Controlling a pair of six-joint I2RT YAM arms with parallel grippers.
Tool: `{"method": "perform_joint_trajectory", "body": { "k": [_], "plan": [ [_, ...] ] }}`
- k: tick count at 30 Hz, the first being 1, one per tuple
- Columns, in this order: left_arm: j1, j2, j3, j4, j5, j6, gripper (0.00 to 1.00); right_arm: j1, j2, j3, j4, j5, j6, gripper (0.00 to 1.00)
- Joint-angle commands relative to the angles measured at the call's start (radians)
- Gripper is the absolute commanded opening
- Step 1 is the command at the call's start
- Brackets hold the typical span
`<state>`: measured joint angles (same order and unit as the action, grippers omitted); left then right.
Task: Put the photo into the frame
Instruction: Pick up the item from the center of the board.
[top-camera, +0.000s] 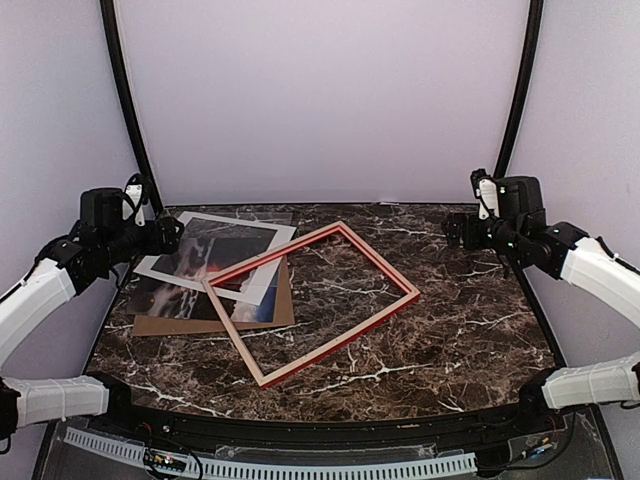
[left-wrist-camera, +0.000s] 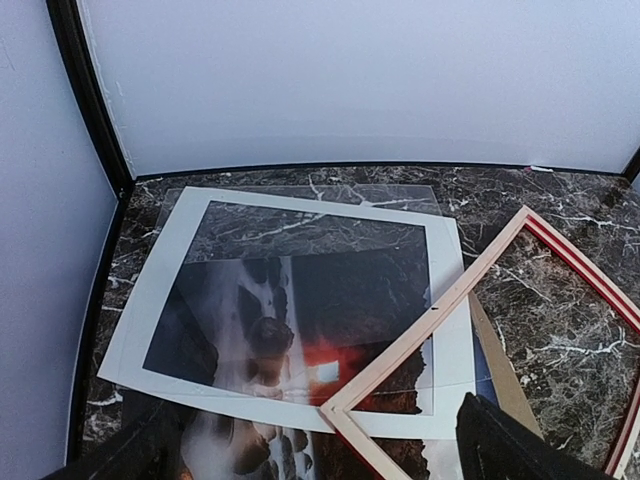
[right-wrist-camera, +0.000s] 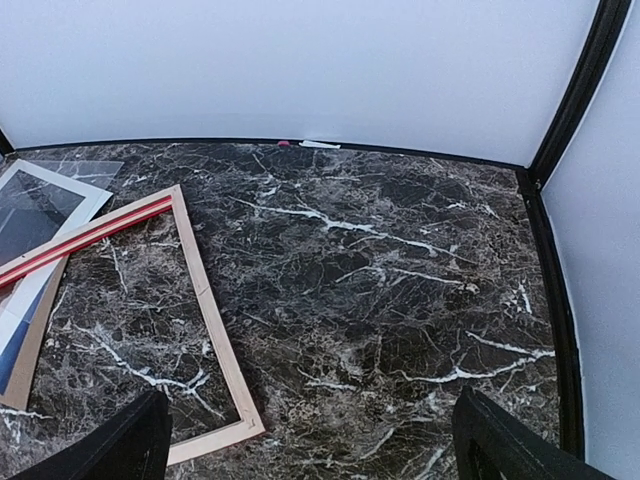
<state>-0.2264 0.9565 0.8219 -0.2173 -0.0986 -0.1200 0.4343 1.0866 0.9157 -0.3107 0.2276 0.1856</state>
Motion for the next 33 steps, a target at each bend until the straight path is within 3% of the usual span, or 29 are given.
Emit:
{"method": "perform_joint_trajectory", "body": {
  "k": [1,18,28,33],
  "plan": [
    [0.006,0.035,0.067,-0.051,0.005,-0.001,0.99,0.012,0.032,0.048,-0.047,0.011,0.023,0.99],
    [-0.056,0.526,0.383,-0.221,0.245,0.215,0.99,0.052,0.116,-0.044,-0.032,-0.154,0.086,0.99],
    [-0.088,0.826,0.558,-0.269,0.314,0.329,0.97,0.08,0.118,-0.084,-0.028,-0.205,0.105,0.99],
    [-0.11,0.987,0.679,-0.305,0.281,0.381,0.94,0.083,0.126,-0.107,-0.02,-0.221,0.119,0.99]
  ]
}}
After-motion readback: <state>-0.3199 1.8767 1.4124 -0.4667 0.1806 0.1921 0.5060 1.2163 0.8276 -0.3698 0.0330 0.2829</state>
